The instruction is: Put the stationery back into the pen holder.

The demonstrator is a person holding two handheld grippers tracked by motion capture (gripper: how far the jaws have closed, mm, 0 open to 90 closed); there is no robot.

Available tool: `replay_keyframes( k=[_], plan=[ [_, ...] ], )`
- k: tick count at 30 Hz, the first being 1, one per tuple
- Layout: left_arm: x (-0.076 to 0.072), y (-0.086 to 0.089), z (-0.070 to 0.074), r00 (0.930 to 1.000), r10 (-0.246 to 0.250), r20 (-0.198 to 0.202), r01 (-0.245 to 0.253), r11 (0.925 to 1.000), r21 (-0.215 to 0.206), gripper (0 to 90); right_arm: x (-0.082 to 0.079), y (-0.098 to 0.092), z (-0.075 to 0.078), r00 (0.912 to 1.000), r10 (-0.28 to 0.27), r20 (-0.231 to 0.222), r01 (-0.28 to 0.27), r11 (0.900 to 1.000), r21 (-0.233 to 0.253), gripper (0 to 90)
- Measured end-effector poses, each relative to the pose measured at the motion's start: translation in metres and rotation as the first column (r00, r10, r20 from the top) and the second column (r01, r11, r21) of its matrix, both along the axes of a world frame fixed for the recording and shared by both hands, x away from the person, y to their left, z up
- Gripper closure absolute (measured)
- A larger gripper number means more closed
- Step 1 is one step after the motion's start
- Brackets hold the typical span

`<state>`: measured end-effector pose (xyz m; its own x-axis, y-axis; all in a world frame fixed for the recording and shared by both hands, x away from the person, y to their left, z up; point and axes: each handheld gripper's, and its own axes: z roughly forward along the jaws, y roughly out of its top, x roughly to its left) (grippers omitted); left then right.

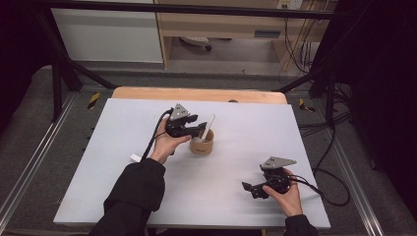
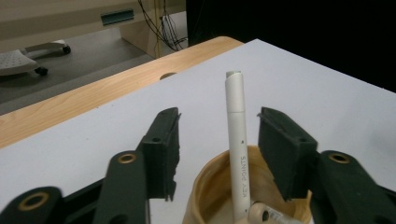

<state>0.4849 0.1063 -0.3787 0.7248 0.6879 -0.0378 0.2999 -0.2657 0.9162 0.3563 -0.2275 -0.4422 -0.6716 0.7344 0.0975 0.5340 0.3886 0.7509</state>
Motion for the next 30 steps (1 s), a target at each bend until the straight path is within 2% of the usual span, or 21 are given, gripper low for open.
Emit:
replay_keyframes(
  k=[4, 12, 15, 22, 30],
  plan=[
    [-0.007, 0.013, 0.01, 0.9997, 0.024, -0.005, -0.024, 0.9996, 0.017, 35.0, 0.0, 0.0, 0.0, 1.0, -0.001, -0.001, 0.001, 1.0, 0.001, 0.8],
    [-0.022, 0.044, 0.024, 0.9985, 0.047, -0.027, -0.045, 0.9946, 0.094, 17.0, 0.0, 0.0, 0.0, 1.0, -0.002, 0.001, 0.002, 1.0, -0.002, 0.8],
    [-0.029, 0.057, 0.026, 0.9979, 0.058, -0.029, -0.055, 0.995, 0.083, 15.2, 0.0, 0.0, 0.0, 1.0, -0.003, 0.001, 0.003, 1.0, -0.003, 0.8],
    [-0.046, 0.085, 0.02, 0.9958, 0.077, -0.049, -0.072, 0.9914, 0.11, 10.8, 0.0, 0.0, 0.0, 1.0, -0.004, -0.001, 0.004, 1.0, -0.004, 0.8],
    [-0.064, 0.115, 0.005, 0.989, 0.105, -0.105, -0.09, 0.9871, 0.132, 8.4, 0.0, 0.0, -0.001, 1.0, -0.004, 0.001, 0.004, 1.0, -0.002, 0.8]
  ],
)
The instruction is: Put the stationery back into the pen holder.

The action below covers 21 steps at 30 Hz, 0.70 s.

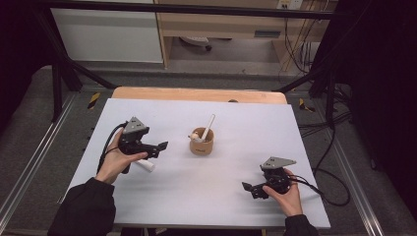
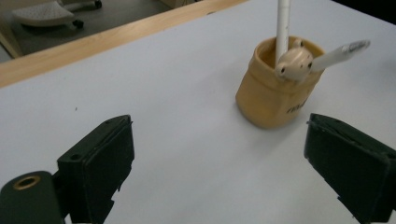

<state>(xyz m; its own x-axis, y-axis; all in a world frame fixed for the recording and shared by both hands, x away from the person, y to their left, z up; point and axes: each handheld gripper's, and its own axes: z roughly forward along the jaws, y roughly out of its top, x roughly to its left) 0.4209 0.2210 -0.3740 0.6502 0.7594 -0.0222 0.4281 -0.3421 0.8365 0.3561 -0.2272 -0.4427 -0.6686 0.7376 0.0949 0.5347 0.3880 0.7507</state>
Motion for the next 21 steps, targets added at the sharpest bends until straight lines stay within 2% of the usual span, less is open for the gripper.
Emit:
replay_keyframes(
  k=[3, 5, 7, 9, 14, 17, 21],
  plan=[
    [-0.006, 0.01, -0.009, 0.9999, 0.014, -0.009, -0.014, 0.9997, 0.019, 8.4, 0.0, 0.0, 0.0, 1.0, 0.002, -0.002, -0.002, 1.0, -0.002, 0.8],
    [-0.009, 0.019, -0.015, 0.9992, 0.036, -0.019, -0.036, 0.9993, 0.013, 8.5, 0.0, 0.0, 0.0, 1.0, 0.003, -0.002, -0.003, 1.0, -0.005, 0.8],
    [-0.013, 0.026, -0.021, 0.9981, 0.056, -0.024, -0.056, 0.9981, 0.025, 9.5, 0.0, 0.001, -0.001, 1.0, 0.001, -0.006, -0.001, 1.0, -0.009, 0.8],
    [-0.018, 0.031, -0.026, 0.9976, 0.062, -0.03, -0.062, 0.9978, 0.023, 9.7, -0.001, 0.001, -0.001, 0.9999, 0.008, -0.012, -0.008, 1.0, -0.004, 0.8],
    [-0.034, 0.041, -0.034, 0.9978, 0.056, -0.035, -0.055, 0.998, 0.033, 9.6, 0.0, 0.005, 0.001, 0.9998, 0.005, -0.021, -0.004, 1.0, 0.012, 0.8],
    [-0.045, 0.046, -0.041, 0.998, 0.046, -0.044, -0.045, 0.9983, 0.037, 9.4, -0.001, 0.013, 0.003, 0.9997, 0.016, -0.016, -0.016, 1.0, -0.015, 0.8],
    [-0.057, 0.049, -0.051, 0.9975, 0.037, -0.061, -0.034, 0.9975, 0.062, 9.1, 0.001, 0.028, 0.006, 0.9992, 0.037, -0.017, -0.038, 0.998, -0.041, 0.8]
  ],
)
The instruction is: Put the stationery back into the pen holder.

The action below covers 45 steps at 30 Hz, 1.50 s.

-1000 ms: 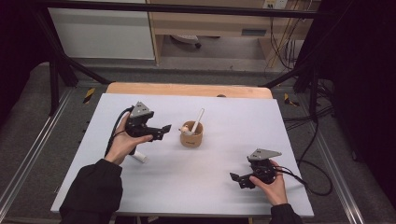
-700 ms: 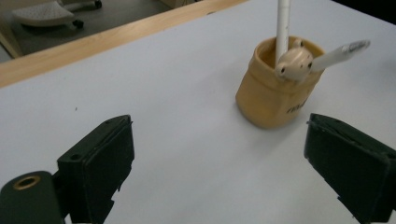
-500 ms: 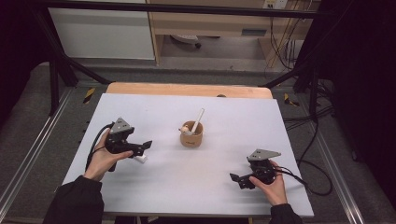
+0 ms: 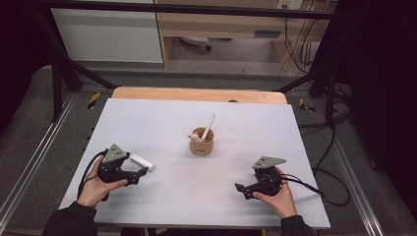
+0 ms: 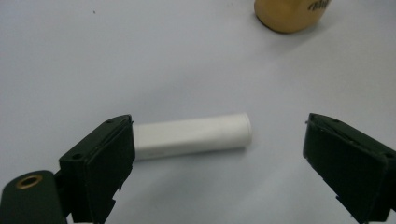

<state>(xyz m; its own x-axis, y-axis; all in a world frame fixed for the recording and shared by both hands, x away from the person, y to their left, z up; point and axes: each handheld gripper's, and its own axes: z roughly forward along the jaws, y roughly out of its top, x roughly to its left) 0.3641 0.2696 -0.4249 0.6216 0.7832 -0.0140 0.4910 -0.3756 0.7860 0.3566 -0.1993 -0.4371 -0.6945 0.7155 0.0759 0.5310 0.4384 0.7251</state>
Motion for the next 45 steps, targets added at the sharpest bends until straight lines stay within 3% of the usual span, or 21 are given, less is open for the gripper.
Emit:
replay_keyframes(
  k=[13, 20, 28, 38, 45],
  plan=[
    [-0.017, 0.01, -0.016, 0.9988, -0.031, -0.037, 0.032, 0.9991, 0.027, 8.3, 0.008, 0.073, 0.012, 0.9972, 0.066, 0.034, -0.066, 0.998, 0.017, 0.9],
    [-0.018, 0.009, -0.019, 0.9974, -0.054, -0.048, 0.056, 0.9976, 0.041, 7.7, 0.013, 0.117, 0.01, 0.9937, 0.109, 0.025, -0.109, 0.994, 0.012, 1.0],
    [-0.018, 0.008, -0.021, 0.9963, -0.068, -0.053, 0.07, 0.9967, 0.042, 7.5, 0.02, 0.162, 0.009, 0.9899, 0.141, 0.015, -0.142, 0.989, 0.04, 3.5],
    [-0.018, 0.008, -0.022, 0.9956, -0.075, -0.057, 0.077, 0.9963, 0.037, 7.4, 0.038, 0.214, 0.009, 0.9851, 0.172, 0.008, -0.172, 0.983, 0.064, 6.8],
    [-0.018, 0.008, -0.023, 0.9951, -0.076, -0.062, 0.079, 0.9961, 0.039, 7.4, 0.05, 0.244, 0.007, 0.9775, 0.21, 0.016, -0.211, 0.976, 0.058, 14.5]
  ],
)
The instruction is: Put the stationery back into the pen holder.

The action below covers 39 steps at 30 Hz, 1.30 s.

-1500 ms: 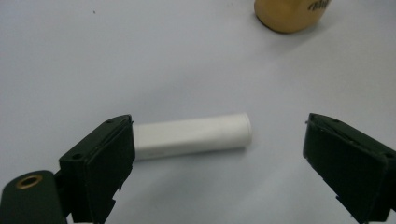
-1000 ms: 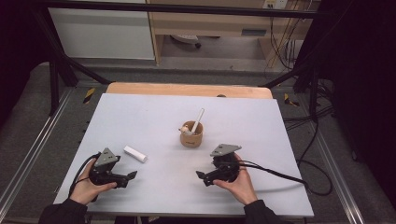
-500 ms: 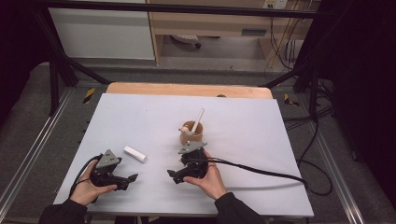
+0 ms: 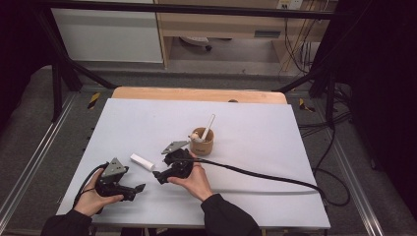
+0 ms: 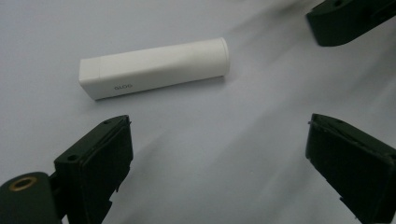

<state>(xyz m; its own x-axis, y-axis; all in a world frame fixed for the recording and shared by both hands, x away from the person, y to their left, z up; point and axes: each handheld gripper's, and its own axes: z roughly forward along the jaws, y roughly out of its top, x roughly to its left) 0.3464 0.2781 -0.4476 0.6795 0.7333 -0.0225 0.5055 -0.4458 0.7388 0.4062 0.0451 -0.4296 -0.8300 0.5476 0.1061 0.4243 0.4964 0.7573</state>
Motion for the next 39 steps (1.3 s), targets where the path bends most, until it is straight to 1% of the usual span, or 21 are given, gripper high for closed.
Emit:
replay_keyframes(
  k=[1, 3, 5, 8, 10, 12, 14, 18, 20, 24, 27, 30, 35, 39],
  plan=[
    [0.0, 0.0, 0.0, 1.0, 0.0, 0.0, 0.0, 1.0, 0.0, 7.4, 0.002, 0.004, 0.0, 0.9999, 0.01, -0.002, -0.01, 1.0, -0.01, 15.3],
    [0.0, 0.0, 0.0, 1.0, 0.0, -0.001, 0.0, 1.0, -0.001, 7.4, 0.004, 0.013, -0.001, 0.9996, 0.026, -0.007, -0.026, 1.0, -0.014, 18.5],
    [0.0, 0.0, 0.0, 1.0, 0.0, -0.002, 0.0, 1.0, 0.0, 7.4, 0.007, 0.021, -0.003, 0.9992, 0.038, -0.014, -0.039, 0.999, -0.022, 23.4],
    [0.0, 0.0, 0.0, 1.0, -0.001, -0.001, 0.001, 1.0, -0.002, 7.4, 0.011, 0.03, -0.007, 0.9988, 0.047, -0.012, -0.048, 0.999, -0.026, 29.5],
    [0.0, -0.001, 0.0, 1.0, -0.003, -0.001, 0.003, 1.0, -0.004, 7.4, 0.012, 0.034, -0.01, 0.9987, 0.051, -0.001, -0.051, 0.998, -0.021, 33.7],
    [0.0, -0.001, 0.0, 1.0, -0.003, -0.002, 0.003, 1.0, -0.005, 7.4, 0.013, 0.036, -0.013, 0.9985, 0.055, -0.002, -0.055, 0.998, -0.012, 39.7],
    [0.0, -0.001, 0.0, 1.0, -0.004, -0.004, 0.004, 1.0, -0.002, 7.4, 0.013, 0.037, -0.015, 0.9987, 0.051, 0.002, -0.051, 0.999, -0.017, 45.3],
    [0.0, -0.001, -0.001, 1.0, -0.004, -0.004, 0.004, 1.0, -0.001, 7.4, 0.015, 0.039, -0.019, 0.9983, 0.057, 0.002, -0.057, 0.998, -0.023, 51.5],
    [0.0, -0.001, -0.001, 1.0, -0.005, -0.005, 0.005, 1.0, -0.001, 7.4, 0.015, 0.04, -0.021, 0.9981, 0.062, -0.003, -0.062, 0.998, -0.021, 53.3],
    [0.0, -0.001, -0.001, 1.0, -0.006, -0.005, 0.006, 1.0, 0.0, 7.4, 0.015, 0.043, -0.024, 0.9975, 0.07, 0.005, -0.07, 0.997, -0.022, 57.3],
    [0.0, -0.001, -0.001, 1.0, -0.005, -0.005, 0.005, 1.0, -0.002, 7.4, 0.014, 0.045, -0.026, 0.9974, 0.072, 0.002, -0.072, 0.997, -0.028, 60.6],
    [0.0, -0.001, -0.001, 1.0, -0.004, -0.004, 0.004, 1.0, -0.003, 7.4, 0.014, 0.045, -0.026, 0.9973, 0.07, 0.021, -0.069, 0.997, -0.033, 65.8],
    [0.0, -0.001, 0.0, 1.0, -0.005, -0.003, 0.005, 1.0, -0.004, 7.4, 0.013, 0.045, -0.026, 0.9969, 0.074, 0.03, -0.072, 0.997, -0.04, 66.9],
    [0.0, -0.001, 0.0, 1.0, -0.005, -0.001, 0.005, 1.0, -0.005, 7.4, 0.014, 0.044, -0.025, 0.9972, 0.074, 0.009, -0.073, 0.997, -0.038, 67.2]
  ],
)
